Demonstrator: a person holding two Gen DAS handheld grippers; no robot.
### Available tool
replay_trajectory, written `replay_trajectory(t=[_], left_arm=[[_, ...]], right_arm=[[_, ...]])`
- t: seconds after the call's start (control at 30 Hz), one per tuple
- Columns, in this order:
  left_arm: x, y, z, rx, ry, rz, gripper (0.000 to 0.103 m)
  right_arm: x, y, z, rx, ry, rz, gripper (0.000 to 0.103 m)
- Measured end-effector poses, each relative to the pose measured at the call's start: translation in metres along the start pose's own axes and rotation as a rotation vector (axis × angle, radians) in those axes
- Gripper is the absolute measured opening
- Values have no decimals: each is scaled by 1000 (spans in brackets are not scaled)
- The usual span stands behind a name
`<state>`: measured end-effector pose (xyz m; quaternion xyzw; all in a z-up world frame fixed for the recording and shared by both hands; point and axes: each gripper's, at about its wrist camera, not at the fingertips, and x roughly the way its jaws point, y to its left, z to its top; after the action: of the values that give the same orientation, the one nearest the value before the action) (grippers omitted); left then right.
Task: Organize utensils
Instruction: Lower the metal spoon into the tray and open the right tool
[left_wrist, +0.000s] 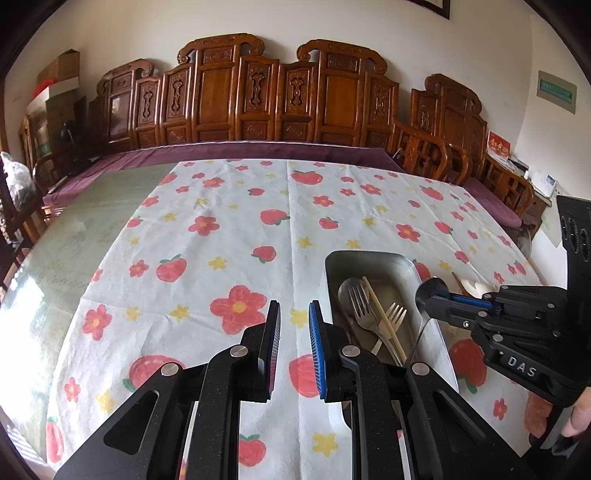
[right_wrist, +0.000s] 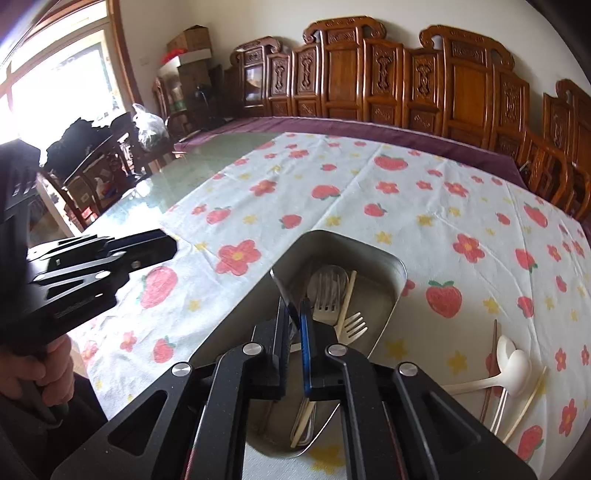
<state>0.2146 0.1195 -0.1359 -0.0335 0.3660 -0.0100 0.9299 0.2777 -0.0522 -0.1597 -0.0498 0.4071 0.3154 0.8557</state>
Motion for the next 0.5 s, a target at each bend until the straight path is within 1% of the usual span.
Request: replay_trajectory(t=[0.07, 0.17, 0.3, 0.37, 0.47, 0.5], left_arm=[[0, -1, 0, 2, 1, 0, 15], [0, -1, -1, 2, 1, 0, 15], [-1, -2, -2, 4, 1, -1, 15], [0, -4, -2, 9, 2, -3, 15], [1, -6, -3, 14, 3, -6, 15], [1, -7, -3, 16, 3, -8, 15]], right_arm=[[9, -4, 0, 6, 16, -8, 3], [20, -10, -2, 9, 25, -8, 2], [37, -17, -2, 35, 74, -3, 2], [45, -17, -1, 29, 97, -23, 3], [45, -17, 1, 18, 91, -28, 6], [41, -17, 1, 15, 77, -26, 6]])
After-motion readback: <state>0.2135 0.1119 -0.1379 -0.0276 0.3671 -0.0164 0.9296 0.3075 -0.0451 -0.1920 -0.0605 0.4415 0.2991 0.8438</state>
